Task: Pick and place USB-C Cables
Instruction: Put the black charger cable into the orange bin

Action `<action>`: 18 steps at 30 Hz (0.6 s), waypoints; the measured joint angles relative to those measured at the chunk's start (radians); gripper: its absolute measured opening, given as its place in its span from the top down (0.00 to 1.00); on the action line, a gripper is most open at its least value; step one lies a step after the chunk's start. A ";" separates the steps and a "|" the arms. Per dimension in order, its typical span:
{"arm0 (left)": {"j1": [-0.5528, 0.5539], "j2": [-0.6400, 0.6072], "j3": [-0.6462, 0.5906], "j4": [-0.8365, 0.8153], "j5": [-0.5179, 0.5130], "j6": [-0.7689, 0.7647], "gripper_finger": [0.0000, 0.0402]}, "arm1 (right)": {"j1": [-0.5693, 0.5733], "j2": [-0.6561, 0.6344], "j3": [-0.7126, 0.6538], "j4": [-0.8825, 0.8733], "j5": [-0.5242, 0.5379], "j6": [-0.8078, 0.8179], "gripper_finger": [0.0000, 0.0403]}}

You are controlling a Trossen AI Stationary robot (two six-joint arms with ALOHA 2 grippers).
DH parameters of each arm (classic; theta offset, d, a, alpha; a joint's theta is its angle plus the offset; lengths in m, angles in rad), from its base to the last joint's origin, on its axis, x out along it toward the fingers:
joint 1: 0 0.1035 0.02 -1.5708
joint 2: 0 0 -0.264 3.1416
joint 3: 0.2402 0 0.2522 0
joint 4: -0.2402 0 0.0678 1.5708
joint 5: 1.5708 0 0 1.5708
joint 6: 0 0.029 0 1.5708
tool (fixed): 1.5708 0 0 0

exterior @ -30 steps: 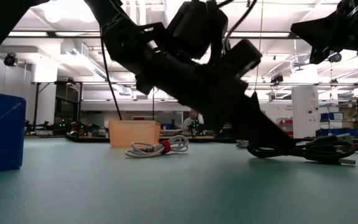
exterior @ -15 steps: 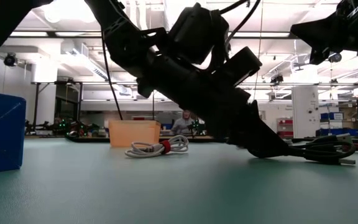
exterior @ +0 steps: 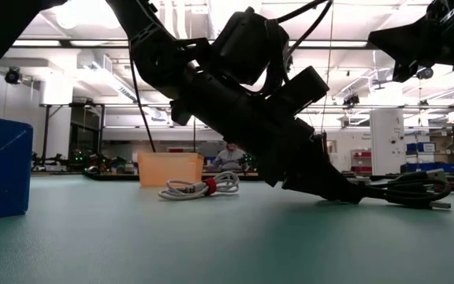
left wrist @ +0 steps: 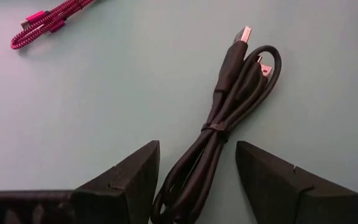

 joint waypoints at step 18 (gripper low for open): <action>0.000 0.000 0.005 -0.005 -0.004 0.000 0.90 | 0.000 0.000 0.000 -0.008 0.000 0.000 0.98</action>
